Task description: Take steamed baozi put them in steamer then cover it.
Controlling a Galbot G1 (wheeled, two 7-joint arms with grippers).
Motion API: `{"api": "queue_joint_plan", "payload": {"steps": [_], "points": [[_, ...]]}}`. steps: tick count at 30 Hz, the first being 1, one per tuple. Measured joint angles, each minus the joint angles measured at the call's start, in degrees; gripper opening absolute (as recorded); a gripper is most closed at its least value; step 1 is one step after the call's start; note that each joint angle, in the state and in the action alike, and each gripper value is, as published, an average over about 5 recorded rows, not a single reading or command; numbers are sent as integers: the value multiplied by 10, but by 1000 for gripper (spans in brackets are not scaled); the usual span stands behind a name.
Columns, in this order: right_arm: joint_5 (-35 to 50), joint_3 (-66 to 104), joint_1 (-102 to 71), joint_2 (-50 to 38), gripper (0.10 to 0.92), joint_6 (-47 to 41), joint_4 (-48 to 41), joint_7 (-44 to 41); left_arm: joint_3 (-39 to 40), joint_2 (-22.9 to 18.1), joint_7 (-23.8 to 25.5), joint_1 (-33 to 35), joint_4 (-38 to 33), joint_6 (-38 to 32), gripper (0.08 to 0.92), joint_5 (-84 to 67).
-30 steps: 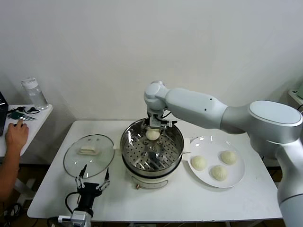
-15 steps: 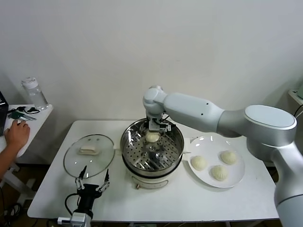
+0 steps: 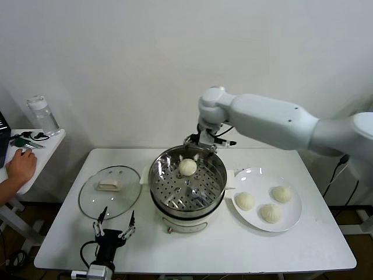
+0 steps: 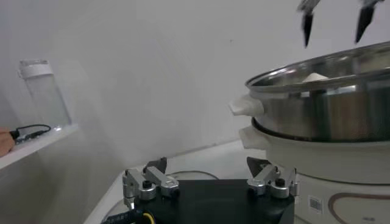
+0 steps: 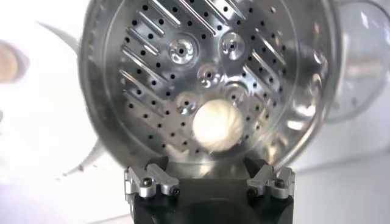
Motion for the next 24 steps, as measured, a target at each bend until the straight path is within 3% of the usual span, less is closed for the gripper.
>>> {"api": "queue_joint_plan", "payload": {"steps": [9, 24], "points": [[110, -13, -17, -128, 823, -156, 36, 3, 1, 0, 0, 9, -7, 0, 823, 0], [81, 127, -241, -192, 823, -224, -5, -19, -7, -1, -1, 23, -12, -4, 823, 3]]}}
